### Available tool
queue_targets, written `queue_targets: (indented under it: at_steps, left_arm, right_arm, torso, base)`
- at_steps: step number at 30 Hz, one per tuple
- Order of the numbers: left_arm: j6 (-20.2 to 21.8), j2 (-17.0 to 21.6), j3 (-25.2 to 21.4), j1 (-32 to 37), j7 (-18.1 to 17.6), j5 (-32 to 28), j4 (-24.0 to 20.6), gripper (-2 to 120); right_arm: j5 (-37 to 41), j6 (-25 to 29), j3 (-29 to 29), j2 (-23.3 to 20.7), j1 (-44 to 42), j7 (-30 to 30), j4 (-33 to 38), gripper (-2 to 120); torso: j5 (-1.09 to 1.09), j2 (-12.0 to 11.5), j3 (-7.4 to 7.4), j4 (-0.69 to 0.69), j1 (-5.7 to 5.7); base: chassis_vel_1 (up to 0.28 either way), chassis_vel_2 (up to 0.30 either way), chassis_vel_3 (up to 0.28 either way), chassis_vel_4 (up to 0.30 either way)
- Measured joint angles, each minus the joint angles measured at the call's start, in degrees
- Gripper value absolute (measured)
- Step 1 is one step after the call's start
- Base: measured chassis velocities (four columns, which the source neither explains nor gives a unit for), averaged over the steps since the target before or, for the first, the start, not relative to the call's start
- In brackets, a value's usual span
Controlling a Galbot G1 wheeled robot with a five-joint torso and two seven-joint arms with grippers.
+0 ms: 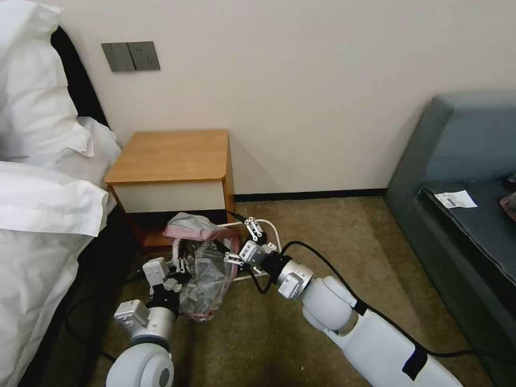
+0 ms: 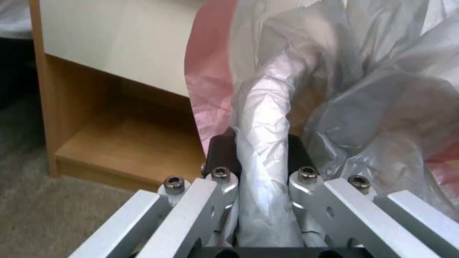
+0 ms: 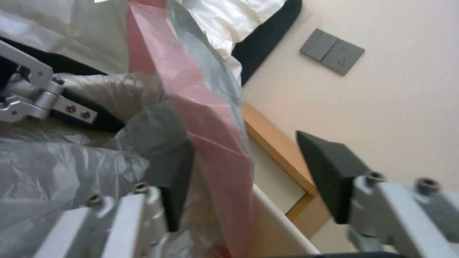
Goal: Pick up the garbage bag from the table and place it over the trash can.
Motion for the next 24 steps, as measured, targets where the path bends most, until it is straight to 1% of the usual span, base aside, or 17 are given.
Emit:
queue_targets:
  at_steps: [2, 3, 4, 5, 7, 8, 11, 13, 15, 24]
  left_arm:
    - [0.0, -0.1, 0.0, 0.0, 0.0, 0.0, 0.1, 9]
    - [0.0, -0.1, 0.0, 0.0, 0.0, -0.1, 0.1, 9]
    - [0.0, -0.1, 0.0, 0.0, 0.0, -0.1, 0.1, 9]
    - [0.0, -0.1, 0.0, 0.0, 0.0, -0.1, 0.1, 9]
    - [0.0, -0.1, 0.1, -0.1, 0.0, -0.2, 0.2, 9]
    - [0.0, -0.1, 0.1, -0.1, 0.0, -0.2, 0.2, 9]
    - [0.1, -0.2, 0.1, -0.1, 0.0, -0.2, 0.3, 9]
    - [0.1, -0.2, 0.1, -0.1, 0.0, -0.2, 0.3, 9]
    - [0.1, -0.2, 0.1, -0.1, 0.0, -0.2, 0.4, 9]
    - [0.1, -0.1, 0.1, 0.2, 0.0, 0.0, 0.5, 9]
  right_arm:
    - [-1.7, 0.1, 0.0, 0.1, -0.3, 0.3, 0.0, 47]
    - [-2.2, 0.2, 0.0, 0.2, -0.4, 0.4, 0.1, 44]
    - [-2.2, 0.2, 0.0, 0.2, -0.4, 0.4, 0.1, 44]
    - [-3.8, 0.6, 0.0, 0.4, -0.7, 0.5, 0.2, 36]
    - [-4.8, 0.9, 0.0, 0.5, -1.0, 0.5, 0.3, 28]
    - [-4.8, 0.9, 0.0, 0.5, -1.0, 0.5, 0.3, 28]
    - [-4.9, 1.0, 0.1, 0.5, -1.3, 0.7, 0.5, 13]
    - [-4.9, 1.0, 0.1, 0.5, -1.3, 0.7, 0.5, 11]
    - [-4.9, 1.0, 0.2, 0.6, -1.3, 0.8, 0.6, 0]
    - [-4.5, 0.9, 0.3, 1.1, -1.0, 1.2, 0.6, 0]
  torso:
    - [0.0, 0.0, 0.0, 0.0, 0.0]
    - [0.0, 0.0, 0.0, 0.0, 0.0]
    - [0.0, 0.0, 0.0, 0.0, 0.0]
    - [0.0, 0.0, 0.0, 0.0, 0.0]
    - [0.0, 0.0, 0.0, 0.0, 0.0]
    - [0.0, 0.0, 0.0, 0.0, 0.0]
    - [0.0, 0.0, 0.0, 0.0, 0.0]
    - [0.0, 0.0, 0.0, 0.0, 0.0]
    - [0.0, 0.0, 0.0, -0.01, 0.0]
    - [0.0, 0.0, 0.0, 0.0, 0.0]
  base:
    - [0.0, 0.0, 0.0, 0.0]
    - [0.0, 0.0, 0.0, 0.0]
    - [0.0, 0.0, 0.0, 0.0]
    - [0.0, 0.0, 0.0, 0.0]
    - [0.0, 0.0, 0.0, 0.0]
    - [0.0, 0.0, 0.0, 0.0]
    - [0.0, 0.0, 0.0, 0.0]
    - [0.0, 0.0, 0.0, 0.0]
    - [0.0, 0.0, 0.0, 0.0]
    - [0.0, 0.0, 0.0, 0.0]
